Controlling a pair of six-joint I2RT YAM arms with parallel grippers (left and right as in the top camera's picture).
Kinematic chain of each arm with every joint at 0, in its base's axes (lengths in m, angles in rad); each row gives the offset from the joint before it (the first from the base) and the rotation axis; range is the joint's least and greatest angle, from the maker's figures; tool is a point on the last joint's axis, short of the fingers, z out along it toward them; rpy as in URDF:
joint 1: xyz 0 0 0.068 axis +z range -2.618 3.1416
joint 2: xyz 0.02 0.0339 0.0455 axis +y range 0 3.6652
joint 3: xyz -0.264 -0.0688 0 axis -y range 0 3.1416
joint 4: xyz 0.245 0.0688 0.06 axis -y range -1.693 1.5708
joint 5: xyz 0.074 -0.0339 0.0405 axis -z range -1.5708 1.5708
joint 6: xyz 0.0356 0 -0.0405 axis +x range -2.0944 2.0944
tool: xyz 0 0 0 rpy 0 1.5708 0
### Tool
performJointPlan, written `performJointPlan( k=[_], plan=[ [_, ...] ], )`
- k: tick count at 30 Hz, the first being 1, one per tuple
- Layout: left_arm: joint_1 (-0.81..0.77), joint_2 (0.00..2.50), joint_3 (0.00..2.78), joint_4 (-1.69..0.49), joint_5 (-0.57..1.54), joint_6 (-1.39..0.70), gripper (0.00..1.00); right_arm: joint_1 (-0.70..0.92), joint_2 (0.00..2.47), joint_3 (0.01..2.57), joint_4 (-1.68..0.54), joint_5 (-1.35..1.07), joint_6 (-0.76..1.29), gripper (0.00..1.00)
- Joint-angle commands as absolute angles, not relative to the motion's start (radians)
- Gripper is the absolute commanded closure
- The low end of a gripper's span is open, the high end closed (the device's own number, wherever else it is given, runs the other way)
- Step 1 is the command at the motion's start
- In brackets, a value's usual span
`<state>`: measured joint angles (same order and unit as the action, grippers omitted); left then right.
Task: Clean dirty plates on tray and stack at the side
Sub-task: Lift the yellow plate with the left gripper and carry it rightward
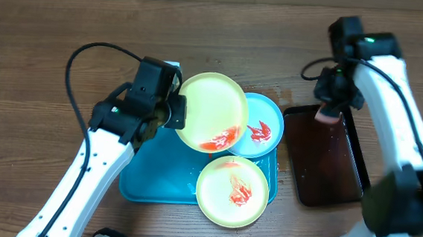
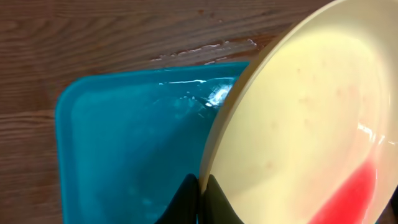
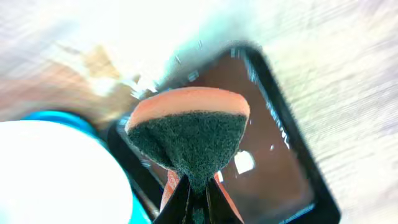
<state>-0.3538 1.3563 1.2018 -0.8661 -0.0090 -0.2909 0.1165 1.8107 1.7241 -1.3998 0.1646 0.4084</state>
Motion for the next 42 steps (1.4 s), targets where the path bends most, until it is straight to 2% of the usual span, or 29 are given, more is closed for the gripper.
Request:
performJointPlan(
  k=[1,12,28,34,42],
  plan=[
    [-0.364,1.396,1.227,-0.834,0.102,-0.31,0.96,0.111,1.662,1.73,-1.365,0.182,0.321,0.96],
    [-0.475,1.51,1.239,-0.694,0.17,-0.319,0.95,0.111,1.335,1.73,-1.373,0.178,0.281,0.96],
    [-0.642,1.85,1.641,-0.686,0.142,-0.268,0.95,0.111,1.238,1.73,-1.454,0.131,0.307,0.96],
    [-0.699,1.961,1.784,-0.718,0.08,-0.211,0.95,0.111,1.195,1.73,-1.454,0.125,0.307,0.96],
    [-0.796,2.003,1.815,-0.667,-0.135,-0.097,0.96,0.111,1.122,1.73,-1.453,0.107,0.307,0.96]
  ],
)
